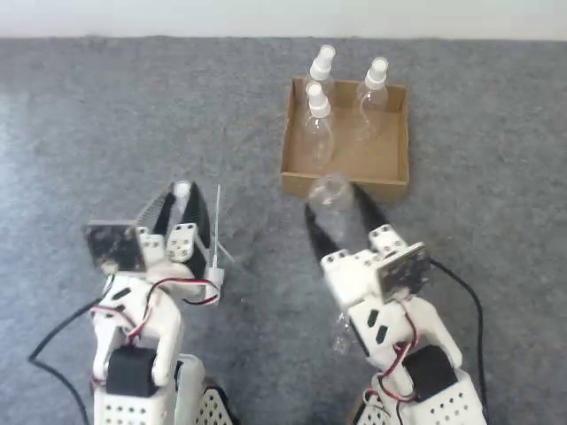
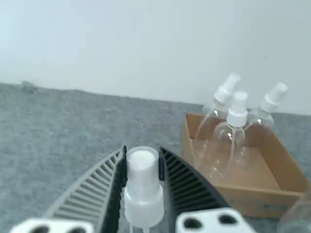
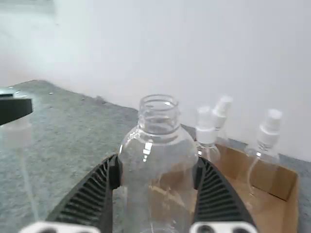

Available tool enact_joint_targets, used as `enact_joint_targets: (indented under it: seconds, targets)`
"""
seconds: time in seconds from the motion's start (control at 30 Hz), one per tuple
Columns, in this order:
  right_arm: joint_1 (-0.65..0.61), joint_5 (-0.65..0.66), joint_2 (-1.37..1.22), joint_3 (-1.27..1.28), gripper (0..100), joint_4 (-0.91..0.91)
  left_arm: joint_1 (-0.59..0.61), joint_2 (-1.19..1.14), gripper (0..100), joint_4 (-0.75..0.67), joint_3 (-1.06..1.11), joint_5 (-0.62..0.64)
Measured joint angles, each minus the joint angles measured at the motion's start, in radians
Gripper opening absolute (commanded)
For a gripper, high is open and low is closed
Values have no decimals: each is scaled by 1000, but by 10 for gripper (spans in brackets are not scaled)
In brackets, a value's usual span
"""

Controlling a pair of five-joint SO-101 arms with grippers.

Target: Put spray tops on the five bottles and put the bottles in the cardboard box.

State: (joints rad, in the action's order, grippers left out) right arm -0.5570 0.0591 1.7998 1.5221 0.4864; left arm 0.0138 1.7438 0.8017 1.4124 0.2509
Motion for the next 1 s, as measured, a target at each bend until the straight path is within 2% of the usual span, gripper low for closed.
enact_joint_targets:
  seconds: [0.23,0.4,1.0]
  targets:
    - [-89,23,0,2,61,-34,55,57,13,0,14,0]
    - [-129,21,-2,121,61,-43,54,57,13,0,14,0]
    - [-138,21,-2,140,61,17,52,57,13,0,-15,-2]
